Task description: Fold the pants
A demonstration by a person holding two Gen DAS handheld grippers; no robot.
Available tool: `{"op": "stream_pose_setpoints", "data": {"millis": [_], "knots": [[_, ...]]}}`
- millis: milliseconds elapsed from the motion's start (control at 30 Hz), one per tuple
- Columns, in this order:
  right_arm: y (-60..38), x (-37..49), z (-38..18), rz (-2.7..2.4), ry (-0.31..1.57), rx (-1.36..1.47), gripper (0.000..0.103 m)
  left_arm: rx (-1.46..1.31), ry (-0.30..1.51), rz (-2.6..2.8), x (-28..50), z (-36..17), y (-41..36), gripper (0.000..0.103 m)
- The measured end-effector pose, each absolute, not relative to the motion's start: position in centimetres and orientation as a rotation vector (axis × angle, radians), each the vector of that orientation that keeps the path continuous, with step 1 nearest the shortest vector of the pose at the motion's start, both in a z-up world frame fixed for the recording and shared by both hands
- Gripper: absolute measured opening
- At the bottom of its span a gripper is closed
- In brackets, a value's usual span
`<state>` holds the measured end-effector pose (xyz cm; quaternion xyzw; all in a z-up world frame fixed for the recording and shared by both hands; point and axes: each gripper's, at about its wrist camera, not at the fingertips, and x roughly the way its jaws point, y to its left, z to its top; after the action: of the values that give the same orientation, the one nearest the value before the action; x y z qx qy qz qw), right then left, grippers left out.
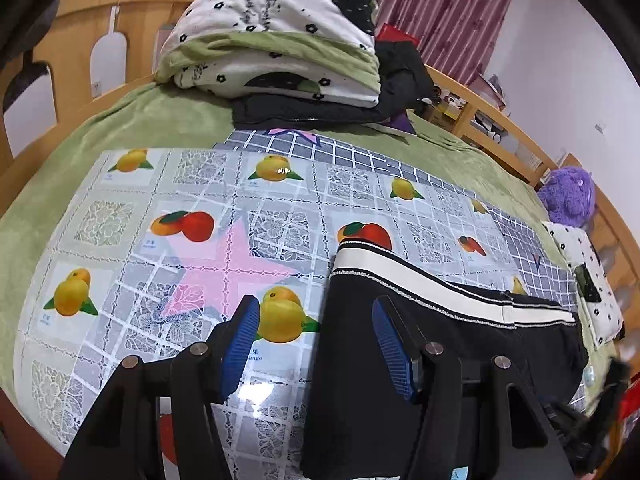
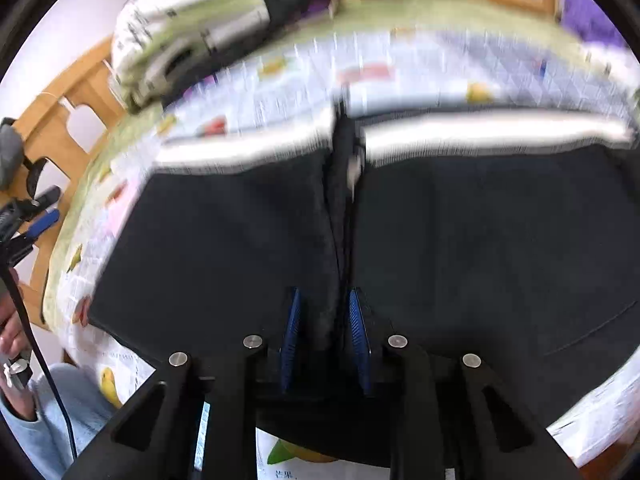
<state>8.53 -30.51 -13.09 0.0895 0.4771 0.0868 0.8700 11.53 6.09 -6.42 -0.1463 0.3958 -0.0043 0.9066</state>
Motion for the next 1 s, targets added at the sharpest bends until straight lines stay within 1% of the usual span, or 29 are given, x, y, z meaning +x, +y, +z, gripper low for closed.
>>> {"op": "stream_pose_setpoints", "data": {"millis": [33,67,133,300,367,467,533,633,733,1000], "knots": [[-30.5,8.2,-12.5,0.176,0.958,0.18,0.037,-0.292,0.813,-0.01,11.5,-6.3,5.9,0.056],[-30.3,7.7,-12.0,0.172,0.929,0.166,0.043,-0.287,0.81,-0.013,11.4,-6.3,5.9,0.056],[-29.5,7.4,-12.1,0.184,0.928,0.129,0.043,-0.289,0.802,-0.023,11.2,-6.0,5.9,0.056],[-26.8,8.4,-16.4,0.133,1.091,0.0,0.044,-0.324,0.785,-0.06,10.7,-5.5,6.4,0.056],[-27.5,8.2,-16.6,0.1,1.069,0.074,0.047,-0.336,0.778,-0.068,10.5,-5.4,6.5,0.056],[-29.0,8.5,-16.7,0.078,1.078,0.19,0.048,-0.34,0.774,-0.079,10.4,-5.3,6.6,0.056],[-28.7,9.0,-16.9,0.056,1.081,0.207,0.048,-0.333,0.775,-0.086,10.3,-5.3,6.5,0.056],[-27.9,8.6,-15.9,0.01,1.068,0.173,0.048,-0.322,0.772,-0.093,10.2,-5.1,6.3,0.056],[-27.2,7.3,-14.5,-0.052,1.017,0.15,0.048,-0.318,0.768,-0.102,10.1,-5.0,6.1,0.056],[-28.3,6.3,-11.5,-0.17,0.919,0.183,0.048,-0.353,0.768,-0.15,9.9,-4.8,6.3,0.056]]}}
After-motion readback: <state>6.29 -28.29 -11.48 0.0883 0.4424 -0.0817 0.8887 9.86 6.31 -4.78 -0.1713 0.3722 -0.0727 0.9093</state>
